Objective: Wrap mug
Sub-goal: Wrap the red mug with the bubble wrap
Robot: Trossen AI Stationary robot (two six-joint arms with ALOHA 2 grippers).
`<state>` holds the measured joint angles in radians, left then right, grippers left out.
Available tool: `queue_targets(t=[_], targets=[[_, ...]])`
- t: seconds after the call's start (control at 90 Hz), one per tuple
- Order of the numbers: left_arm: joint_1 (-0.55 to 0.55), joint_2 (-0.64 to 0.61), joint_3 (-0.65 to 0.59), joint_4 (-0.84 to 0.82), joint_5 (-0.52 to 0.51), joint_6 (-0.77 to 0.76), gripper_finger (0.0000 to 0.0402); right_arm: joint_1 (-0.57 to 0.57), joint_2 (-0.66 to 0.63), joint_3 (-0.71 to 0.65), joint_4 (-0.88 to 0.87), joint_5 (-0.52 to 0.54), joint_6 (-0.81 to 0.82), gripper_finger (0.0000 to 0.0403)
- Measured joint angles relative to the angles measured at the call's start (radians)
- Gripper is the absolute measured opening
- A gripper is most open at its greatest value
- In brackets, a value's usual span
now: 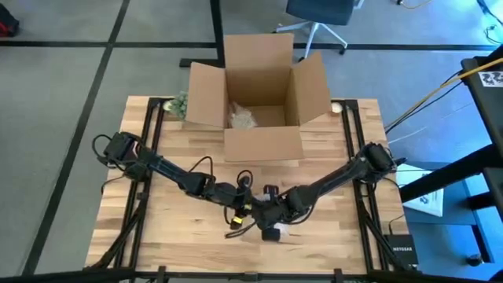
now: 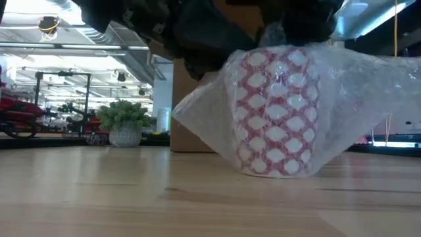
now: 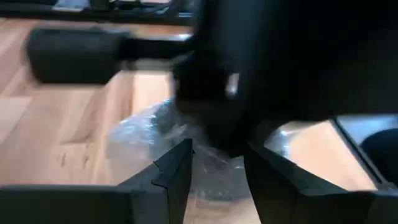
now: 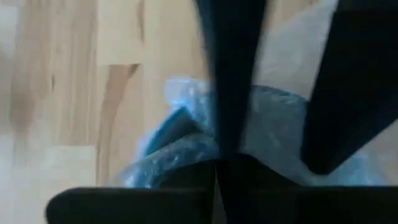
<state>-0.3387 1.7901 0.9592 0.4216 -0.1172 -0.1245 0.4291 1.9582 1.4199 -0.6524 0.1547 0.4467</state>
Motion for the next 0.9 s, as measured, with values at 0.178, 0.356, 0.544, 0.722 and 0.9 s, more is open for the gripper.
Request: queue_targets(t=[0.178,0.356,0.544,0.722,0.9], targets=[[-0.001,-0.002,0.000,-0.022,-0.040,0.015,0.0127,-0.004,0.010,0.070,-0.082,-0.001,-0.053,0.0001],[0.013,-0.006,0.001,-0.051,-0.049,-0.020,0.0127,0.004,0.012,0.202,-0.253,0.001,-0.090,0.0001],[0.012,-0.004,0.002,-0.046,-0.051,-0.025,0.0127,0.002,0.010,0.304,-0.381,0.021,-0.089,0.0001],[0.012,-0.004,0.002,-0.046,-0.052,-0.030,0.0127,0.002,0.009,0.333,-0.405,0.021,-0.092,0.0001],[0.012,-0.004,0.002,-0.044,-0.051,-0.033,0.0127,0.009,0.008,0.284,-0.338,-0.030,-0.158,0.0001]])
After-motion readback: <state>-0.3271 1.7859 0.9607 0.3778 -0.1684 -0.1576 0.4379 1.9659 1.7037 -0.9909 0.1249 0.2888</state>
